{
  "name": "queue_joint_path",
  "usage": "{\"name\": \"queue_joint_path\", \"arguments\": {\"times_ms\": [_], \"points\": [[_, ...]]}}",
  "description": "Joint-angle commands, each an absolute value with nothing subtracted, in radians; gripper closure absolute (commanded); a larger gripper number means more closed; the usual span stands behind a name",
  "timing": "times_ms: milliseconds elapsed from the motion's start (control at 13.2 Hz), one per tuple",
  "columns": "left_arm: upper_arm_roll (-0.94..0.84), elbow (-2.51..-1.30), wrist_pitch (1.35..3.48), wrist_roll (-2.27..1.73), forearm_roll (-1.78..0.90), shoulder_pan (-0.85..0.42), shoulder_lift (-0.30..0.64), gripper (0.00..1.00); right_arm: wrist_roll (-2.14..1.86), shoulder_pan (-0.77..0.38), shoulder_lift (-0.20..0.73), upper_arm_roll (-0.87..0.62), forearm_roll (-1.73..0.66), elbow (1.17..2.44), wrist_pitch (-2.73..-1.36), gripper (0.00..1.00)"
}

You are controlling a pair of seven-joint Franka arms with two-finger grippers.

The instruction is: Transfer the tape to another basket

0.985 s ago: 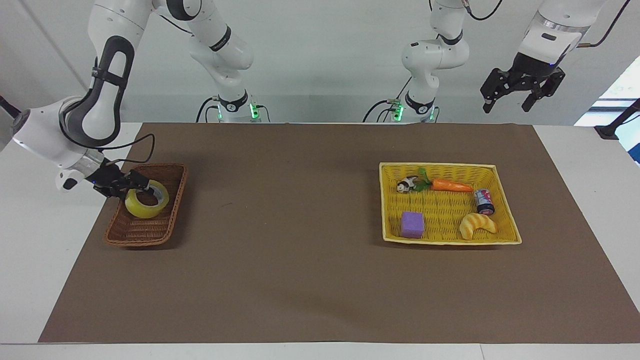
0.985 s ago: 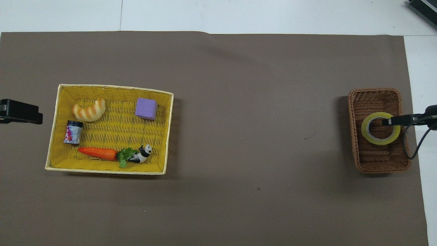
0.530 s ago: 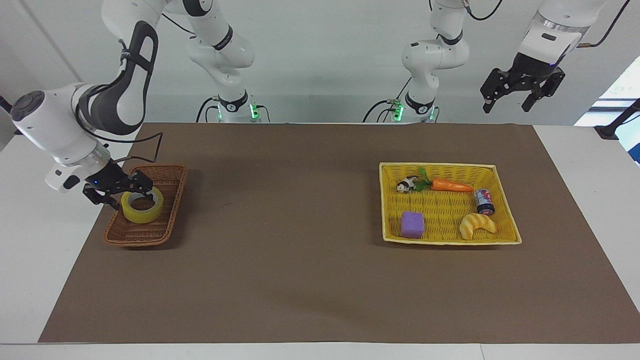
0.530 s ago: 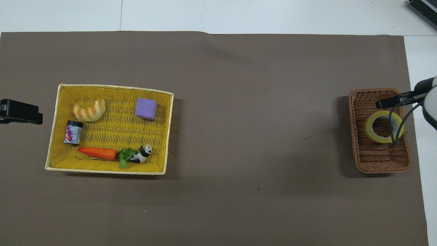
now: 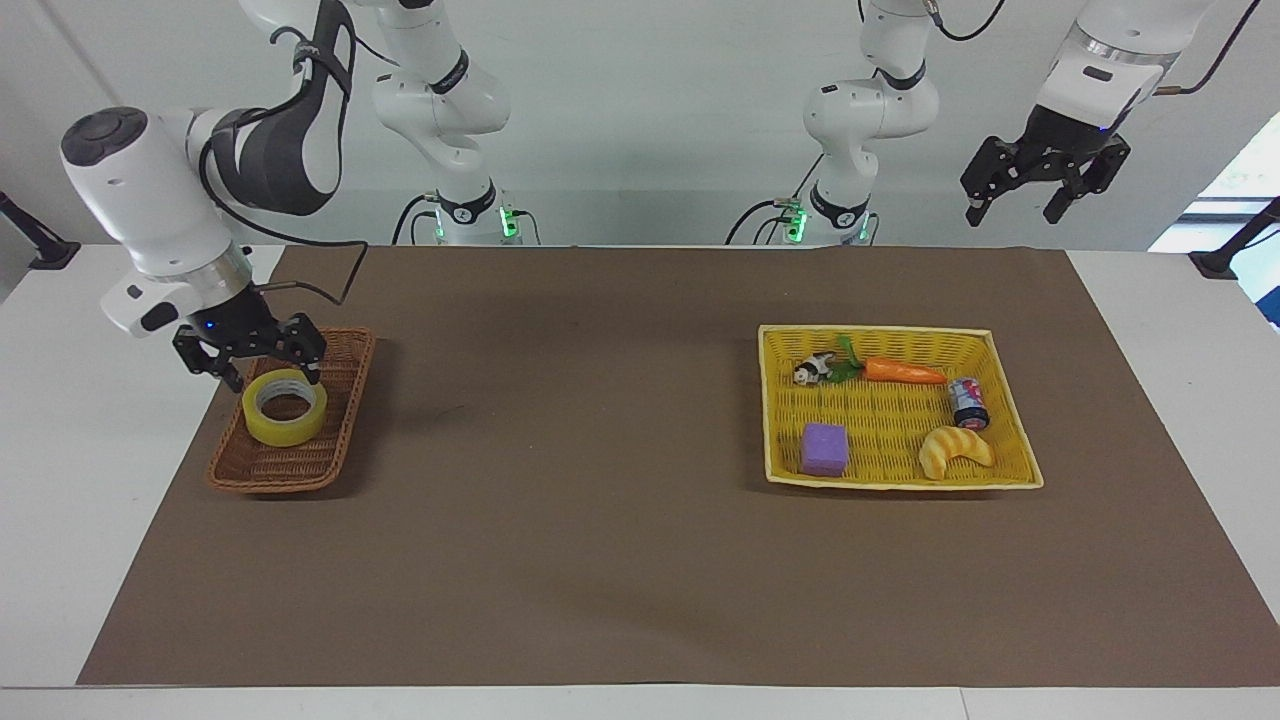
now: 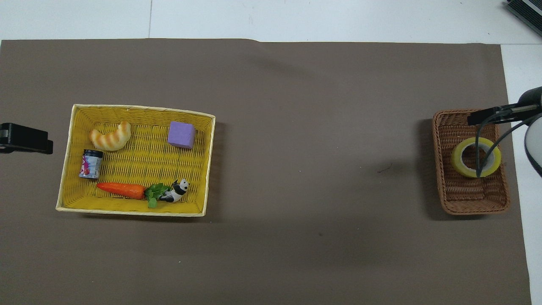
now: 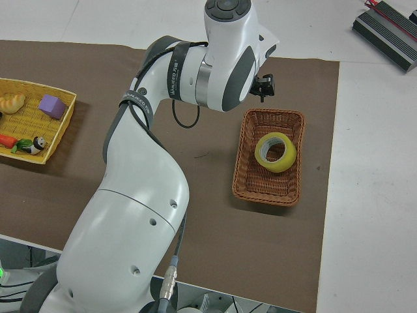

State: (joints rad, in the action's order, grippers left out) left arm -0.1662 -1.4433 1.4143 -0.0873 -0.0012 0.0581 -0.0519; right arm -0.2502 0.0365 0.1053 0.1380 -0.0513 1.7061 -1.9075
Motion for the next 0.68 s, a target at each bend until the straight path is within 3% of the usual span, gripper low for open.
{"name": "queue_joint_path", "arguments": {"times_ms": [0,455,606], "points": [[-0.173,-1.442,1.394,-0.074,-0.018,0.077,-0.064,0.0,-0.18,0.038,0.014,0.132,-0.038,1.717,-1.809,0.0],[-0.173,-1.442,1.394,-0.074,-0.018,0.077,-0.064,0.0,-0.176,0.04,-0.003,0.137,-0.038,1.49,-1.464,0.0],[-0.173,-1.442,1.394,-0.074,-0.018,0.077,-0.064,0.0,-0.146,0.038,-0.033,0.132,-0.031,1.477,-1.399,0.0]]}}
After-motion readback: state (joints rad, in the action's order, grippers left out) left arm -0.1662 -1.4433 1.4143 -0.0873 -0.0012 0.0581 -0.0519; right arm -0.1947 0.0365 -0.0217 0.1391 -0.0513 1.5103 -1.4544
